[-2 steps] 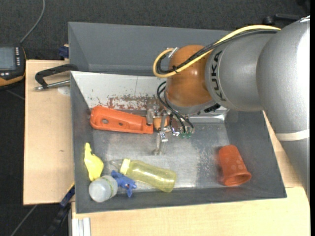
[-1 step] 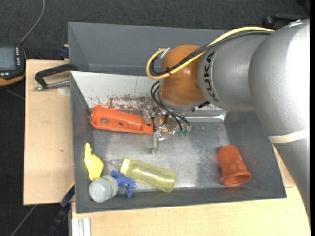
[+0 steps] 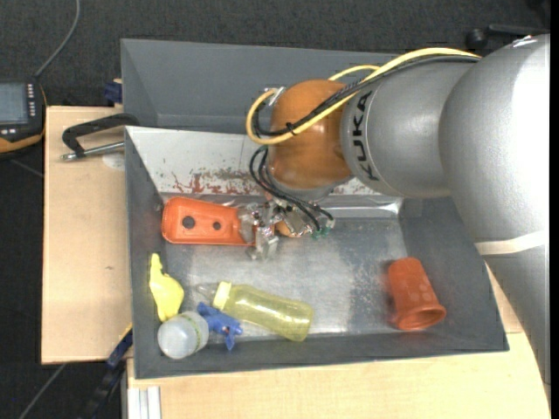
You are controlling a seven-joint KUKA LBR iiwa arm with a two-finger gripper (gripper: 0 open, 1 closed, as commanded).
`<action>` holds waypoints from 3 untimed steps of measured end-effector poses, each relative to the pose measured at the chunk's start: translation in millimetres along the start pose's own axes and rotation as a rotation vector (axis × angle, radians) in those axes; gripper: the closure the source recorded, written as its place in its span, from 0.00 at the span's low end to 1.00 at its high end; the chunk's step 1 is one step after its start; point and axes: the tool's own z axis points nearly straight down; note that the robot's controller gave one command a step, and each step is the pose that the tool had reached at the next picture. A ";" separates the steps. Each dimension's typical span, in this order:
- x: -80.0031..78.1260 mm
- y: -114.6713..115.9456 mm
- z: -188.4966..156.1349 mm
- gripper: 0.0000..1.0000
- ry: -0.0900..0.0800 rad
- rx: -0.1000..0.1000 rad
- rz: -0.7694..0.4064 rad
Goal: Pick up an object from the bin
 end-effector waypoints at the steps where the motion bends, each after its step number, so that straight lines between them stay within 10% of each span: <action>1: 0.0 -0.1 0.0 1.00 0.000 0.000 0.000; 3: -3.4 2.3 -68.8 1.00 -0.003 0.001 -0.032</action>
Offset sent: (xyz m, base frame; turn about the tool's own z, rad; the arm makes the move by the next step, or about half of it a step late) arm 0.0012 0.0003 0.0885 -0.0456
